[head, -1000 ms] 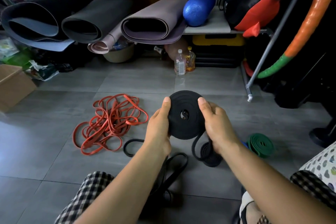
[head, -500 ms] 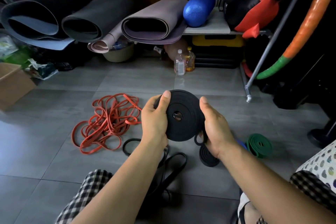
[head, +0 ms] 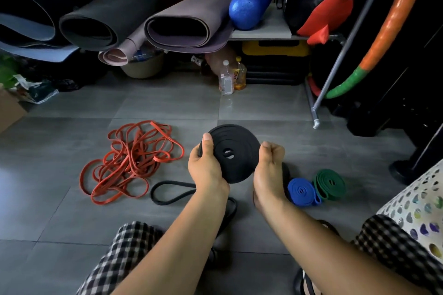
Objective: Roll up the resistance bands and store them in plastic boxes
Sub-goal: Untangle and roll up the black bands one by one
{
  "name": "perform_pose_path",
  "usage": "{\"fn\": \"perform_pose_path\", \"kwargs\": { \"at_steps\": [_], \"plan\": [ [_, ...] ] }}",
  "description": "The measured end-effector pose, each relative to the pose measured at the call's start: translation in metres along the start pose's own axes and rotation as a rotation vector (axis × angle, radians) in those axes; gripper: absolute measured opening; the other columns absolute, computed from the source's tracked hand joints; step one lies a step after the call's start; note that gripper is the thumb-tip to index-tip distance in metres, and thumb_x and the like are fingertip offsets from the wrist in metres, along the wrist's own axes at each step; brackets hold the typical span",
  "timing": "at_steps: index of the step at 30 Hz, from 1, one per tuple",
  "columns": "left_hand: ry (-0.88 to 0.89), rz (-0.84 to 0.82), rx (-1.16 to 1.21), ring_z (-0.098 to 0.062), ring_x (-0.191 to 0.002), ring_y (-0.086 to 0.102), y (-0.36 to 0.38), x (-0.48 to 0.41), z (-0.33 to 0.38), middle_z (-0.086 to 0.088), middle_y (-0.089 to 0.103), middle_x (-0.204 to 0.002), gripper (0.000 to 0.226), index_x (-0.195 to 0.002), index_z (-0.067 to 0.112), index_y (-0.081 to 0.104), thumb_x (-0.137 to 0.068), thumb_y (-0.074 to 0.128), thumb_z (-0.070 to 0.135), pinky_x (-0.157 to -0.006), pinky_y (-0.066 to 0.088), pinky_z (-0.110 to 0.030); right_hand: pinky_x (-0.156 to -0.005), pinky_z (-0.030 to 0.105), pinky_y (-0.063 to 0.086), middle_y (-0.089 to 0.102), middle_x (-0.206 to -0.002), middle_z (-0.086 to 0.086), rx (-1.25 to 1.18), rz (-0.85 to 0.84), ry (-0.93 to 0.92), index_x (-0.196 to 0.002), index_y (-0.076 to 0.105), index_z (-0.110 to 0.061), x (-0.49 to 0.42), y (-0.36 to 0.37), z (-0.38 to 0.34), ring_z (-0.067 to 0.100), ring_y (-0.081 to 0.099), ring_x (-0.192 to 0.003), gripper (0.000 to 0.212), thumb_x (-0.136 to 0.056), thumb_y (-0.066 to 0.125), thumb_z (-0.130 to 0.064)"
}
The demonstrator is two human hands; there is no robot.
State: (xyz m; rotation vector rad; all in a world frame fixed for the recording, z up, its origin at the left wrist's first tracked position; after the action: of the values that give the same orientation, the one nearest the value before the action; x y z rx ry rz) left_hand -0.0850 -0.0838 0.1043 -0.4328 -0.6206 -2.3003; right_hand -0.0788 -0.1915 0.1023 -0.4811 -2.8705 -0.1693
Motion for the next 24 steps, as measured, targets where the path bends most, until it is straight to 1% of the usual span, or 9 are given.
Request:
{"fn": "perform_pose_path", "kwargs": {
  "at_steps": [2,4,7,9,11,12,16,20,24],
  "plan": [
    [-0.034,0.049,-0.002,-0.024,-0.092,0.063,-0.002,-0.003,-0.013,-0.005,0.064,-0.101,0.030,-0.107,0.010,0.060,-0.091,0.055,0.036,-0.083,0.053,-0.042,-0.067,0.026,0.034,0.047,-0.091,0.005,0.186,-0.019,-0.050,-0.089,0.045,-0.016,-0.002,-0.009,0.007,0.018,0.045,-0.082,0.017,-0.100,0.035,-0.024],
    [-0.085,0.098,0.014,-0.028,-0.096,0.061,-0.005,-0.008,-0.028,-0.008,0.062,-0.106,0.031,-0.110,0.011,0.058,-0.091,0.055,0.035,-0.083,0.053,-0.042,-0.082,0.029,0.036,0.046,-0.114,0.014,0.500,-0.052,-0.085,-0.110,0.054,-0.008,-0.006,-0.018,0.022,0.027,0.047,-0.102,0.023,-0.097,0.041,-0.023],
    [-0.182,0.132,-0.007,-0.031,-0.100,0.059,-0.010,-0.012,-0.054,-0.009,0.058,-0.110,0.029,-0.109,0.012,0.056,-0.093,0.053,0.035,-0.087,0.051,-0.047,-0.099,0.039,0.038,0.039,-0.128,0.015,0.791,-0.130,-0.061,-0.124,0.054,-0.016,-0.012,-0.035,0.045,0.031,0.044,-0.117,0.032,-0.095,0.047,-0.027],
    [-0.218,0.138,-0.071,-0.031,-0.106,0.056,-0.009,-0.013,-0.070,-0.010,0.056,-0.114,0.029,-0.113,0.014,0.055,-0.094,0.049,0.035,-0.093,0.047,-0.047,-0.097,0.035,0.040,0.039,-0.131,0.015,0.826,-0.171,0.036,-0.127,0.053,-0.018,-0.022,-0.047,0.055,0.030,0.044,-0.118,0.034,-0.095,0.047,-0.027],
    [-0.239,0.140,-0.140,-0.028,-0.111,0.051,-0.006,-0.017,-0.084,-0.007,0.050,-0.117,0.036,-0.124,0.014,0.049,-0.097,0.042,0.035,-0.096,0.043,-0.042,-0.087,0.028,0.045,0.042,-0.134,0.015,0.778,-0.206,0.123,-0.130,0.051,-0.014,-0.035,-0.054,0.065,0.028,0.047,-0.118,0.037,-0.095,0.047,-0.023],
    [-0.243,0.143,-0.168,-0.026,-0.110,0.048,-0.004,-0.021,-0.090,-0.006,0.046,-0.117,0.034,-0.126,0.014,0.045,-0.098,0.038,0.033,-0.095,0.042,-0.040,-0.089,0.028,0.044,0.043,-0.135,0.015,0.777,-0.213,0.132,-0.131,0.050,-0.012,-0.042,-0.054,0.070,0.028,0.048,-0.117,0.038,-0.094,0.048,-0.021],
    [-0.251,0.196,-0.245,-0.024,-0.097,0.043,-0.002,-0.052,-0.125,-0.008,0.041,-0.109,0.011,-0.106,0.015,0.032,-0.098,0.033,0.022,-0.082,0.036,-0.035,-0.100,0.033,0.038,0.041,-0.135,0.015,0.889,-0.209,0.119,-0.133,0.048,-0.012,-0.071,-0.044,0.098,0.029,0.048,-0.118,0.042,-0.092,0.051,-0.019],
    [-0.290,0.214,-0.360,-0.027,-0.097,0.046,-0.001,-0.088,-0.180,-0.012,0.045,-0.109,0.010,-0.105,0.015,0.031,-0.097,0.037,0.019,-0.087,0.038,-0.037,-0.102,0.030,0.035,0.045,-0.134,0.014,0.932,-0.195,0.144,-0.131,0.051,-0.010,-0.107,-0.048,0.147,0.026,0.045,-0.122,0.040,-0.091,0.051,-0.016],
    [-0.261,0.064,-0.489,-0.024,-0.095,0.047,0.019,-0.121,-0.225,-0.010,0.045,-0.107,0.021,-0.107,0.016,0.030,-0.094,0.046,0.012,-0.084,0.039,-0.036,-0.101,0.031,0.034,0.050,-0.131,0.015,0.953,-0.166,0.201,-0.128,0.052,-0.007,-0.153,-0.060,0.192,0.027,0.042,-0.125,0.038,-0.090,0.050,-0.013]
  ]
}}
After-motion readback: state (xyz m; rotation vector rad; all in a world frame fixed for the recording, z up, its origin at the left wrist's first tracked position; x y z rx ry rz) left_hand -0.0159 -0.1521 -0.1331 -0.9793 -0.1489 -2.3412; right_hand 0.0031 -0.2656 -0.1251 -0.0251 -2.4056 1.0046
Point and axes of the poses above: each hand's wrist, its own x-axis away from the middle knuckle, its own y-axis out of the palm, z = x × y, the point moved 4 cm from there along -x, towards the middle knuckle
